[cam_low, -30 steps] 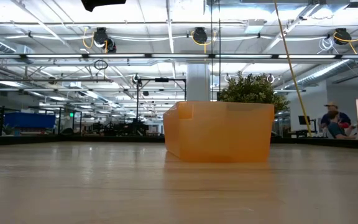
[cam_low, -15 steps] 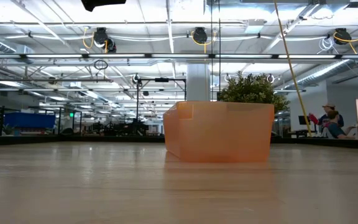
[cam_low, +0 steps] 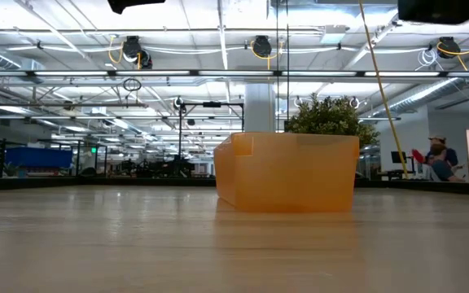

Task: Pick and place pill bottles into a basket
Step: Put the white pill bottle into the orange container

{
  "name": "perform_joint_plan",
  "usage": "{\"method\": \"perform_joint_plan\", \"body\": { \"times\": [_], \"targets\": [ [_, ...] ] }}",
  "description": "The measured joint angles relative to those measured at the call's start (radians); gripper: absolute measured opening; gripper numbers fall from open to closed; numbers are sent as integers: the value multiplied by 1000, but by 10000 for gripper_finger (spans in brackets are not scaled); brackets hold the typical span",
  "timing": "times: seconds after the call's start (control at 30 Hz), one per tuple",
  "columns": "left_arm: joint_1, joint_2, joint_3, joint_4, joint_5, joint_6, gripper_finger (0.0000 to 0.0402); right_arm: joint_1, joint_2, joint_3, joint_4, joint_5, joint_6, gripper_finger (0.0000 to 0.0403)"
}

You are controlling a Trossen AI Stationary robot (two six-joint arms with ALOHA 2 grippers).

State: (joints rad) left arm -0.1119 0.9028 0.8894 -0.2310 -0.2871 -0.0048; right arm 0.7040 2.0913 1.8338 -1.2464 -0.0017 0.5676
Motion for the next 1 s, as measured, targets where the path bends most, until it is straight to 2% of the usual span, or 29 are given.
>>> {"method": "perform_joint_plan", "body": {
  "times": [0.13,0.33,0.53,0.7,1.0],
  "targets": [
    [0,0,0,0,0,0,278,4,-9,0,22,-45,56,256],
    [0,0,0,0,0,0,278,21,-5,0,164,-108,133,257],
    [0,0,0,0,0,0,278,38,2,0,180,-95,124,252],
    [0,0,0,0,0,0,278,36,1,-9,189,-25,58,252],
    [0,0,0,0,0,0,278,29,2,-92,254,-78,50,252]
  ]
}}
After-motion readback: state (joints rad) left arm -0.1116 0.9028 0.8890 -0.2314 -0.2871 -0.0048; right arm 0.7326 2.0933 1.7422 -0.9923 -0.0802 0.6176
